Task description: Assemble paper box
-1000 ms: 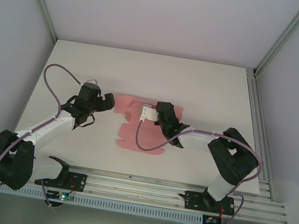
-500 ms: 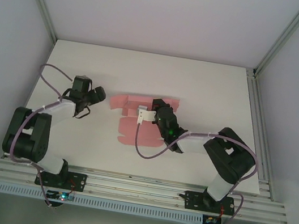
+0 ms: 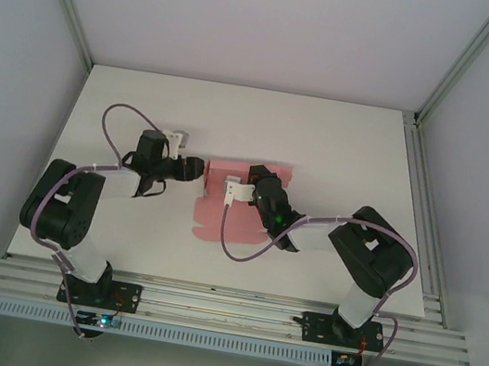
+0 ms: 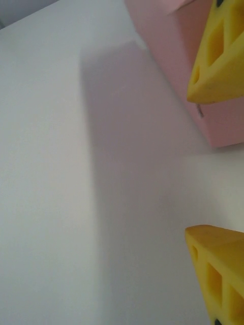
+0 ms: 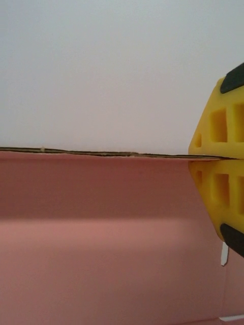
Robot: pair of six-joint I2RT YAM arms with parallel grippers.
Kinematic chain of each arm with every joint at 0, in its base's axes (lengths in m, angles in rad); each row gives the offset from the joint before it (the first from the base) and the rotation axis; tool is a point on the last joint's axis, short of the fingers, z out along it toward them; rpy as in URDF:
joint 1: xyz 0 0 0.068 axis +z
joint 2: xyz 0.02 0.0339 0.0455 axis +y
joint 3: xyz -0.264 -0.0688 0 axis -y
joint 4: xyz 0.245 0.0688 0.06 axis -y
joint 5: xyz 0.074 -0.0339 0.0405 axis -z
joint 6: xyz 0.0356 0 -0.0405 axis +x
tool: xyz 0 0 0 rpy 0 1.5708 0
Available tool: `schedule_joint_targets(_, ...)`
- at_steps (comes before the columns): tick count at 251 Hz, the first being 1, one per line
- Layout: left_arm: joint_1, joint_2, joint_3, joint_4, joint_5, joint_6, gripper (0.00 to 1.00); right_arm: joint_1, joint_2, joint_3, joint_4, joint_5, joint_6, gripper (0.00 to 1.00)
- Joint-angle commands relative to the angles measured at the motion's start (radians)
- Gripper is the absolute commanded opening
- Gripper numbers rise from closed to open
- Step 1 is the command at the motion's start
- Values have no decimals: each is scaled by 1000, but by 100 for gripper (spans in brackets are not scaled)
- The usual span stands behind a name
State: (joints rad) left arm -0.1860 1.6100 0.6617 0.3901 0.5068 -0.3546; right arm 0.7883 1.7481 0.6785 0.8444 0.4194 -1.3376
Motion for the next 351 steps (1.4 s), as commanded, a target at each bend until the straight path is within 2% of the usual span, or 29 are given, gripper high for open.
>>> schedule_joint_targets(1, -34, -54, -69, 77, -37, 43, 63, 9, -38, -16, -87, 40, 30, 0)
schedule_joint_targets(48, -103, -93, -125, 92, -97, 63, 60, 14, -71, -8, -191, 34, 57, 0)
schedule_joint_targets(128, -148, -65, -114, 174, -31, 112, 58, 26, -83, -11, -240, 48, 57, 0)
schedule_joint_targets(167, -187, -42, -74, 125, -7, 154, 58, 27, -80, 7, -267, 55, 61, 0)
schedule_joint_targets(184, -201, -35, -74, 125, -31, 159, 58, 31, -80, 10, -268, 59, 61, 0)
schedule_joint_targets(216, -202, -1, -52, 107, -76, 145, 59, 37, -96, 7, -276, 64, 68, 0)
schedule_joint_targets(257, -205, -21, -60, 74, 15, 143, 61, 33, -109, 9, -306, 80, 68, 0)
schedule_joint_targets(288, -204, -73, -94, 47, -35, 159, 61, 31, -119, 2, -304, 78, 66, 0)
schedule_joint_targets(351, -205, -110, -129, 9, -63, 170, 60, 35, -144, -13, -308, 81, 53, 0)
